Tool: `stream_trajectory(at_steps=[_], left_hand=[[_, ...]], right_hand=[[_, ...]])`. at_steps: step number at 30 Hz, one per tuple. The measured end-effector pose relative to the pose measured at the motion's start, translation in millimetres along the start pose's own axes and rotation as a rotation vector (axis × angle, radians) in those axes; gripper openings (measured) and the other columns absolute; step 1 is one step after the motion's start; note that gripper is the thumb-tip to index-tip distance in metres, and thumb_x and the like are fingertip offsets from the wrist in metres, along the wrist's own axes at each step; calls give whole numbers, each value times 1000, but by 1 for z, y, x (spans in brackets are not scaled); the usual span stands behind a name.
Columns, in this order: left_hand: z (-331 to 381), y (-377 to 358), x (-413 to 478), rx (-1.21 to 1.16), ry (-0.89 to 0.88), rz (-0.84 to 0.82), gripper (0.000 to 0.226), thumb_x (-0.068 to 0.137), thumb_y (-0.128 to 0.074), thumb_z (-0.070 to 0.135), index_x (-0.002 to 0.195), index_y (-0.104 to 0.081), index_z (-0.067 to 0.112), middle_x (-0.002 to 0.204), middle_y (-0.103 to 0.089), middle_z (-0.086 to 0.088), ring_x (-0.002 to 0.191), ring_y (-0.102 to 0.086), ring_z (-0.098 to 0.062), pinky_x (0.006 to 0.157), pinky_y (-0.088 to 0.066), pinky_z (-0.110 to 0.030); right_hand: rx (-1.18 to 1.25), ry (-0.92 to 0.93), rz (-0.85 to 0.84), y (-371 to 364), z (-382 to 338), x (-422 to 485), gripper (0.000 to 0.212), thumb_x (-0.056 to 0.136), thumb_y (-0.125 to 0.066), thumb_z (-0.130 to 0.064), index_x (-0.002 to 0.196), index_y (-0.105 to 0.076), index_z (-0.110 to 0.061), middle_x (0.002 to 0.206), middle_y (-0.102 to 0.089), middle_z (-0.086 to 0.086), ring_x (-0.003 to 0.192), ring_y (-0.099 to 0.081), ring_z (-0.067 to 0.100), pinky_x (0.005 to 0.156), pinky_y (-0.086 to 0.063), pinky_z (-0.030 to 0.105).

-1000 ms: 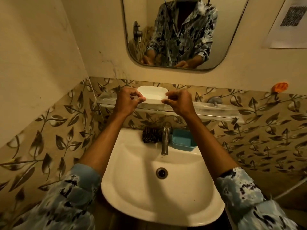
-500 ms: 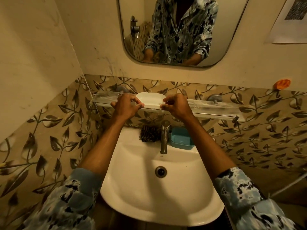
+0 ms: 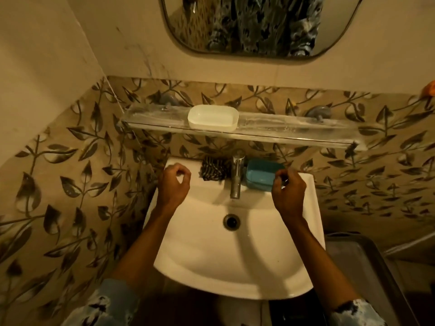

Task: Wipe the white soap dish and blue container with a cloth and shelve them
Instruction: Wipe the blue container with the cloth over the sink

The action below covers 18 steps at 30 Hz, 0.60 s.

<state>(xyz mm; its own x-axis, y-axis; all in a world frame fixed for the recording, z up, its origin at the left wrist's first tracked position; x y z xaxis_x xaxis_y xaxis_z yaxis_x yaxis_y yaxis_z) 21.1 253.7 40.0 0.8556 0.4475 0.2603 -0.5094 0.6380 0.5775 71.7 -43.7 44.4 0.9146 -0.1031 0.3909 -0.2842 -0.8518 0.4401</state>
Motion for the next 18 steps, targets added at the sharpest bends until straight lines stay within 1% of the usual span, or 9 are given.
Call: stream_trajectory(at_steps=[2, 3, 5, 7, 9, 11, 14, 16, 18], left_hand=[[-25, -25, -11, 184, 73, -212, 11, 82, -59, 16, 87, -61, 26, 99, -64, 0, 99, -61, -23, 90, -46, -45], [-34, -36, -15, 277, 88, -295, 15, 83, -61, 17, 96, -61, 23, 107, -62, -2, 106, -58, -23, 93, -42, -43], [-43, -59, -19, 410, 14, -407, 29, 85, -61, 15, 114, -58, 17, 119, -56, -5, 117, -51, -26, 93, -34, -40], [-38, -73, -8, 467, -58, -441, 42, 85, -61, 14, 126, -52, 14, 132, -49, -9, 125, -44, -29, 97, -32, -40], [-31, -90, 15, 497, -82, -417, 50, 83, -62, 12, 131, -47, 11, 139, -45, -12, 128, -40, -32, 100, -32, -41], [-21, -105, 37, 479, -94, -402, 59, 80, -63, 8, 135, -43, 13, 142, -43, -13, 130, -40, -33, 105, -35, -43], [-20, -133, 55, 470, -113, -565, 76, 78, -65, 4, 144, -31, 23, 150, -34, -11, 136, -33, -35, 112, -32, -47], [-30, -143, 59, 601, -111, -638, 81, 80, -63, 3, 147, -23, 26, 153, -27, -9, 141, -22, -36, 113, -24, -55], [-37, -149, 61, 712, -120, -581, 74, 82, -64, 9, 145, -28, 24, 152, -28, -10, 142, -18, -36, 110, -19, -62]], right_hand=[[-107, -114, -165, -15, 30, -2, 21, 87, -59, -1, 107, -62, 0, 108, -66, 20, 102, -63, 33, 84, -51, 30], [-166, -126, -246, -22, 40, -1, 28, 87, -61, -4, 114, -61, 0, 116, -64, 22, 110, -61, 35, 91, -51, 34], [-285, -85, -372, -35, 52, 4, 35, 86, -64, -7, 121, -59, -2, 124, -62, 20, 118, -57, 36, 101, -47, 43], [-410, -4, -454, -45, 58, 9, 39, 85, -66, -8, 124, -58, -4, 127, -61, 18, 123, -53, 35, 109, -38, 46], [-586, 85, -521, -54, 67, 13, 40, 86, -65, -11, 125, -58, -9, 130, -59, 14, 128, -47, 33, 113, -30, 42], [-679, 103, -533, -57, 74, 15, 38, 88, -61, -9, 126, -59, -11, 134, -56, 14, 132, -41, 33, 111, -32, 39], [-655, 29, -581, -49, 74, 18, 33, 92, -56, -7, 124, -61, -10, 130, -59, 15, 126, -48, 34, 104, -42, 39], [-528, -45, -579, -37, 68, 21, 28, 92, -58, -9, 118, -65, -8, 121, -64, 15, 114, -58, 32, 94, -48, 38], [-220, -205, -507, -17, 63, 21, 19, 91, -60, -14, 105, -69, -4, 109, -68, 14, 103, -62, 31, 81, -52, 36]])
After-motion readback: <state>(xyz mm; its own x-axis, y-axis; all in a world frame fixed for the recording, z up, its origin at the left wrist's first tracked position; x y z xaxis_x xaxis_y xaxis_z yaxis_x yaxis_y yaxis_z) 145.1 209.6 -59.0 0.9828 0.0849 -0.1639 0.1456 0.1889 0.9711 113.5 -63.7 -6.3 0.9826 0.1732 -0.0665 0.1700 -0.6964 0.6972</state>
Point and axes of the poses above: each hand's wrist, its own x-axis towards the middle knuckle, its own y-axis out of the back of the hand, z = x × y, the point moved 3 cm from there along x, towards the middle knuckle
